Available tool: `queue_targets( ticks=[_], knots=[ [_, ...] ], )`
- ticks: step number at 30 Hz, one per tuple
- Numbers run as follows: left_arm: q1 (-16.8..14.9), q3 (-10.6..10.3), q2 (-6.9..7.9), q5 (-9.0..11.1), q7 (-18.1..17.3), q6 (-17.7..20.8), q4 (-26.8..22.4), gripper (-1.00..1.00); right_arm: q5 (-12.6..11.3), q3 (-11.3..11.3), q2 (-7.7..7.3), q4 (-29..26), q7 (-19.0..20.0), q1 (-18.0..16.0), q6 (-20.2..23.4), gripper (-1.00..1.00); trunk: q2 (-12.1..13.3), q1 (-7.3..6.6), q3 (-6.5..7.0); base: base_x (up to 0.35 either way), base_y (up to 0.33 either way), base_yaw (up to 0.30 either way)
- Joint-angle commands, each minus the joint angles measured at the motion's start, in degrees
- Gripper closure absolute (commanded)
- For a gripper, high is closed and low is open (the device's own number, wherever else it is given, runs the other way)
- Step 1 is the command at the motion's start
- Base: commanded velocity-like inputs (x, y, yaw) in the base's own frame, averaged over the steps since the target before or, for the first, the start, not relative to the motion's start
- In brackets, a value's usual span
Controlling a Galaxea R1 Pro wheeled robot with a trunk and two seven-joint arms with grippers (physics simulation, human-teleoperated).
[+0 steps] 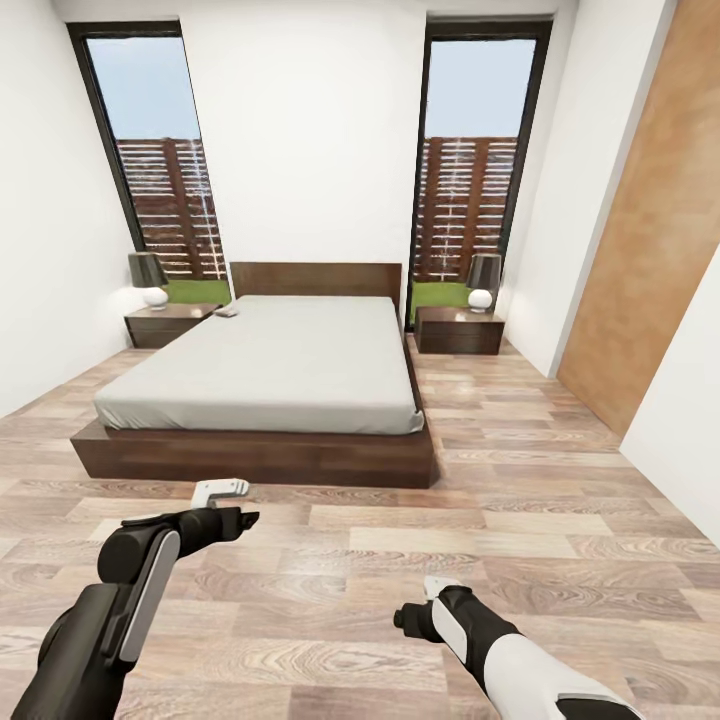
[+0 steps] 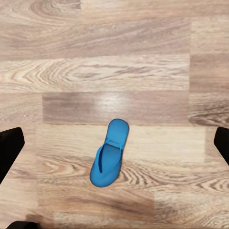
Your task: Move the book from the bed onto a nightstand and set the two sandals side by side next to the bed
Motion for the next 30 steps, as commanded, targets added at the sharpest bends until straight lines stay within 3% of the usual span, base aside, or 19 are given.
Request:
queue_targets(
  ticks=[1, 25, 30],
  knots=[
    [-0.1, 0.1, 0.07, 0.0, -0.3, 0.3, 0.0, -1.00, -0.3, -0.4, 0.06, -0.1, -0.3, 0.0, 0.2, -1.00, -0.4, 0.22, -0.24, 0.000, 0.000, 0.000],
    [-0.2, 0.1, 0.35, 0.2, -0.3, 0.3, -0.1, -1.00, -0.3, -0.2, 0.50, 0.2, 0.1, 0.0, 0.2, -1.00, -10.1, 5.49, -4.55, 0.000, 0.000, 0.000],
    [-0.9, 1.3, 1.28, 0.3, -0.3, 0.3, -0.5, -1.00, -0.3, -0.2, 0.50, 0.2, 0.1, 0.0, 0.2, -1.00, -12.1, 6.59, -5.45, 0.000, 0.000, 0.000]
  ],
)
